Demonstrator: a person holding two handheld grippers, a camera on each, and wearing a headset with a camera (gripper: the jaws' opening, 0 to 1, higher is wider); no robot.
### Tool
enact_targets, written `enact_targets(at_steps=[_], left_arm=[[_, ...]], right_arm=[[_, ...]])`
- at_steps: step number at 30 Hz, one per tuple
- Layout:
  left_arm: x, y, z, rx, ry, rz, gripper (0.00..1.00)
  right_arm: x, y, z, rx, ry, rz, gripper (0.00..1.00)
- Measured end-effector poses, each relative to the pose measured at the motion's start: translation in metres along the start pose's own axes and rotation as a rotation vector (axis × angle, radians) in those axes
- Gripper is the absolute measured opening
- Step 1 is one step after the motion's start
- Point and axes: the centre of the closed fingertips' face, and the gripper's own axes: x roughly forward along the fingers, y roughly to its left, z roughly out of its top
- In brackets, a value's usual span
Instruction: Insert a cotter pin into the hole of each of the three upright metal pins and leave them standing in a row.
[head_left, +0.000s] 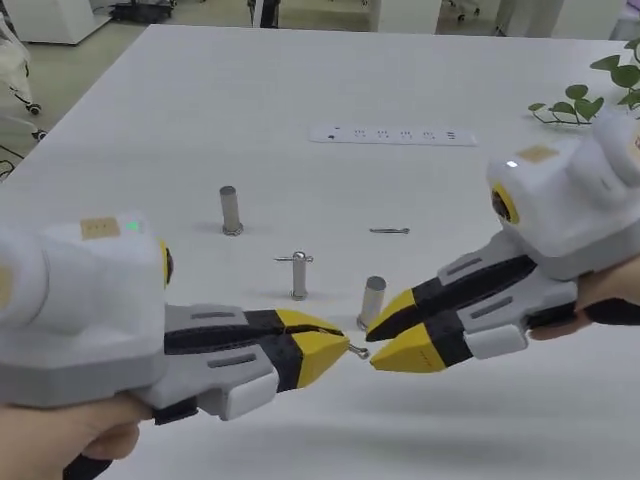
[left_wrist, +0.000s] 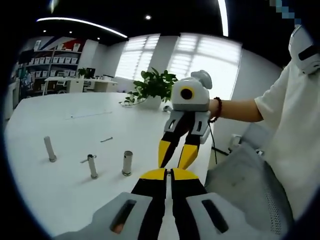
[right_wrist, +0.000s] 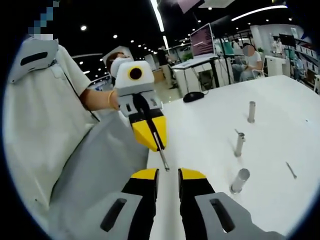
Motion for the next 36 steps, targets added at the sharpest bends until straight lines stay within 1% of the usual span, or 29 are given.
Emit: enact_targets(at_steps=[5, 9, 14, 18, 23, 28, 30, 32, 33, 34, 36], left_arm=[[0.0, -0.005, 0.002, 0.011, -0.006, -0.025, 0.0], [0.0, -0.008, 0.003, 0.014, -0.012, -0.04, 0.0], [0.0, -0.014, 0.004, 0.022, -0.017, -0.064, 0.0], [0.001, -0.016, 0.004, 0.024, -0.017, -0.072, 0.0], [0.001, -0.017, 0.005, 0.031, -0.02, -0.076, 0.0], [0.001, -0.017, 0.006, 0.031, -0.022, -0.082, 0.0], [0.001, -0.016, 0.006, 0.03, -0.024, -0.082, 0.0], [0.001, -0.016, 0.006, 0.024, -0.022, -0.085, 0.01], [0.002, -0.016, 0.005, 0.026, -0.02, -0.082, 0.01], [0.003, -0.014, 0.005, 0.038, -0.019, -0.074, 0.01], [0.004, -0.014, 0.004, 0.039, -0.021, -0.068, 0.02]], right_arm=[[0.002, 0.007, 0.0, 0.0, -0.003, 0.047, 0.17], [0.003, 0.012, 0.001, -0.012, -0.004, 0.073, 0.15], [0.005, 0.014, 0.003, -0.017, -0.015, 0.086, 0.14], [0.005, 0.016, 0.004, -0.022, -0.023, 0.1, 0.11], [0.004, 0.018, 0.004, -0.037, -0.029, 0.112, 0.07], [0.004, 0.019, 0.005, -0.046, -0.034, 0.115, 0.05], [0.004, 0.018, 0.006, -0.057, -0.033, 0.108, 0.05], [0.003, 0.019, 0.005, -0.069, -0.018, 0.108, 0.04], [0.003, 0.018, 0.004, -0.088, -0.002, 0.101, 0.04], [0.003, 0.019, 0.004, -0.094, 0.006, 0.102, 0.04], [0.002, 0.018, 0.003, -0.11, 0.024, 0.092, 0.03]])
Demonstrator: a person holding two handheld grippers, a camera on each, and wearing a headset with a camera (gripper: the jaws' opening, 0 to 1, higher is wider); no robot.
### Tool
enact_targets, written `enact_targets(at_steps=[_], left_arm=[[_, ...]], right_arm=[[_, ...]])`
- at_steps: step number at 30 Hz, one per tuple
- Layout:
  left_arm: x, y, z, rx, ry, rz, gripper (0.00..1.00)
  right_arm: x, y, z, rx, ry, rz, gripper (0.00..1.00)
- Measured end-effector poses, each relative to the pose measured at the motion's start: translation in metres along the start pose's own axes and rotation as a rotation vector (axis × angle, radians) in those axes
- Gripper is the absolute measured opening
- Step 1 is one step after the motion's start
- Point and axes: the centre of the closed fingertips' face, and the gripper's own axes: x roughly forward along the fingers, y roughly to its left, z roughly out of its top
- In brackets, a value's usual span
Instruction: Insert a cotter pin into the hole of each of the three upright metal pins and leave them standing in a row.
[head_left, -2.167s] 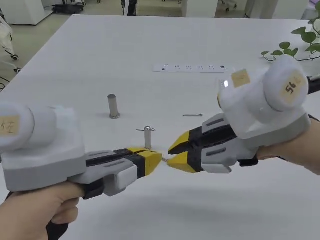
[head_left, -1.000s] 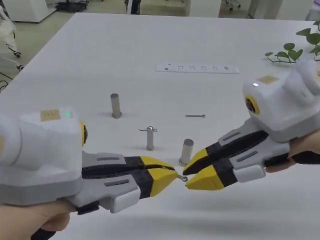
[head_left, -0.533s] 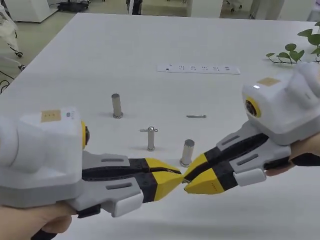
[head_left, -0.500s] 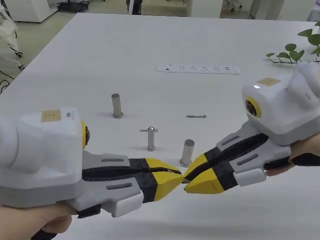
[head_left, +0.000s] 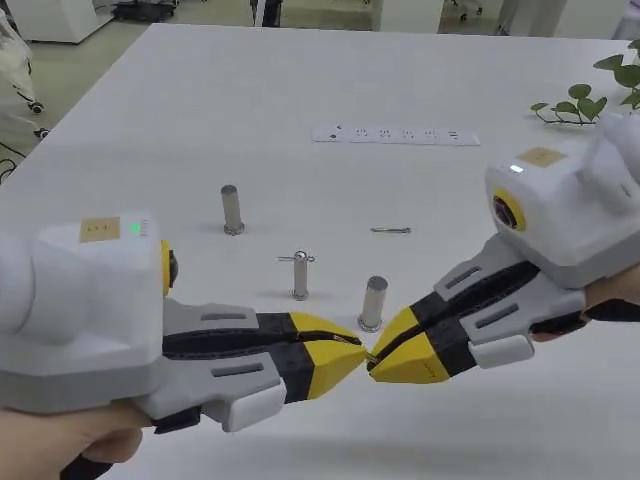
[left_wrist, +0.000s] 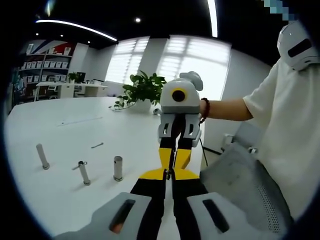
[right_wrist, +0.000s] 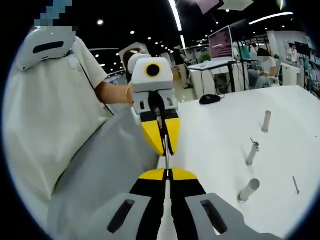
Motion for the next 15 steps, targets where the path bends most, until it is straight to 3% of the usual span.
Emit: enact_targets(at_steps=[6, 15], left_arm=[[0.005, 0.003, -0.002, 0.02, 0.002, 0.022, 0.04], [0.009, 0.012, -0.003, 0.027, -0.004, 0.072, 0.22]], right_arm=[[-0.004, -0.006, -0.004, -0.038, 0.066, -0.027, 0.03], [-0.015, -0.028, -0.017, -0.056, 0.164, -0.124, 0.03]])
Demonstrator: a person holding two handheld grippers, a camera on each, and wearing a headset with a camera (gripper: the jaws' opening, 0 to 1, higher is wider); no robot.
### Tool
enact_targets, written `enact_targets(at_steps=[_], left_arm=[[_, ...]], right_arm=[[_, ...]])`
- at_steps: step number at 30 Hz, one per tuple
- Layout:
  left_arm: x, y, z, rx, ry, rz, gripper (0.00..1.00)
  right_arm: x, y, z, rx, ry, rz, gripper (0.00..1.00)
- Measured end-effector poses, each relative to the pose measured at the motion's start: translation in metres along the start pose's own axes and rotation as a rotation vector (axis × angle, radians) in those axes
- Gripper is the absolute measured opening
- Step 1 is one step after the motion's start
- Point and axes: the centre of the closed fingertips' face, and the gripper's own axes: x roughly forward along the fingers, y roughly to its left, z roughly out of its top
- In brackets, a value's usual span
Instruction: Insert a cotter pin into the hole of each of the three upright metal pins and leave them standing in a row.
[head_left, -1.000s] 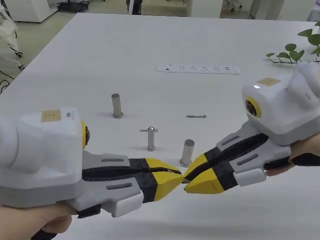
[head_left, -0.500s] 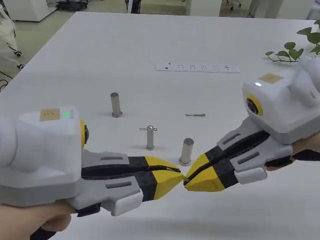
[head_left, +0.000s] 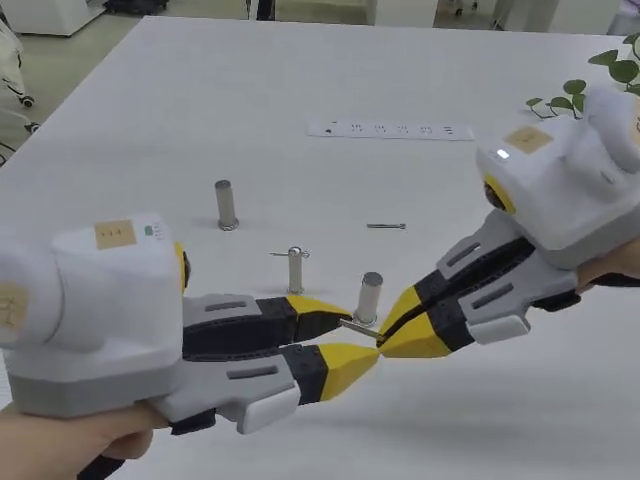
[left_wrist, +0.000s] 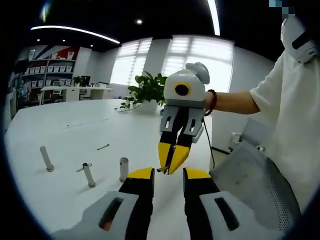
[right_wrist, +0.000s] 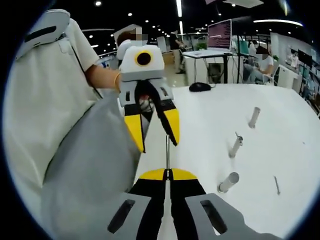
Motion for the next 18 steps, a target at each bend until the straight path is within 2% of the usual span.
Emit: enact_targets(at_steps=[10, 18], left_arm=[[0.003, 0.021, -0.003, 0.012, 0.0, 0.111, 0.29], [0.008, 0.043, -0.005, 0.018, 0.01, 0.208, 0.29]], right_arm=[[-0.008, -0.019, -0.02, 0.004, 0.08, -0.073, 0.03], [-0.012, -0.033, -0.035, 0.012, 0.133, -0.115, 0.03]])
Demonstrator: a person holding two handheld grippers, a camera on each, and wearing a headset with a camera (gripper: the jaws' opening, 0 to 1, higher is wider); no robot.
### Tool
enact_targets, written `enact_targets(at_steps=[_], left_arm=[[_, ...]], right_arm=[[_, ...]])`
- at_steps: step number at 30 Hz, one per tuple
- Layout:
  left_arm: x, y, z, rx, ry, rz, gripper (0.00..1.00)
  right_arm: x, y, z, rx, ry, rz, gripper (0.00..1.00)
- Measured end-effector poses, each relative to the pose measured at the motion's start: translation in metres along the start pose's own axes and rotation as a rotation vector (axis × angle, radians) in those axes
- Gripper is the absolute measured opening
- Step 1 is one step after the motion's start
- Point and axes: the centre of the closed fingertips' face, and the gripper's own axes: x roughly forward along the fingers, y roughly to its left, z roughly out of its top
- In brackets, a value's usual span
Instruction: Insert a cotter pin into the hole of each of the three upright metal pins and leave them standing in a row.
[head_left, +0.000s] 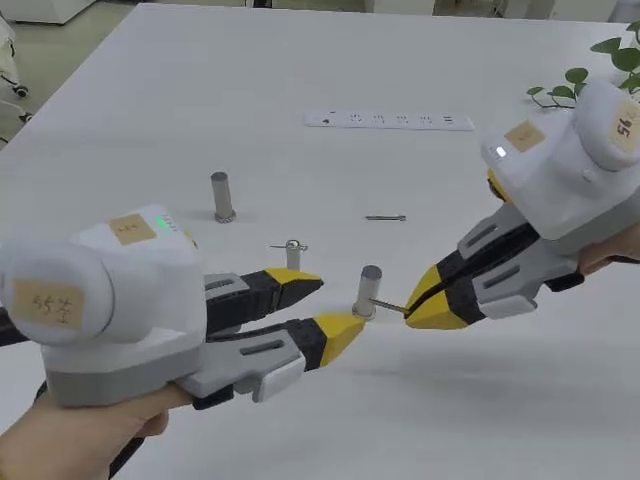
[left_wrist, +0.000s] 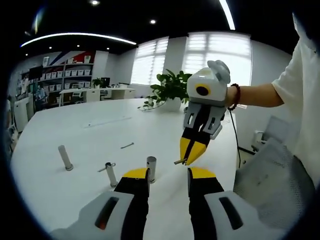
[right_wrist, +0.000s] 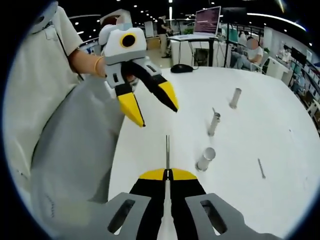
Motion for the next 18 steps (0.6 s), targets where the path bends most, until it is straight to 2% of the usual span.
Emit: enact_targets(at_steps=[7, 18], left_arm=[[0.011, 0.013, -0.008, 0.018, 0.035, 0.052, 0.29], [0.033, 0.026, -0.018, -0.008, 0.073, 0.092, 0.27]], right_arm=[[0.0, -0.01, -0.008, -0.004, 0.027, -0.021, 0.03], [0.0, -0.025, -0.023, -0.011, 0.073, -0.045, 0.03]])
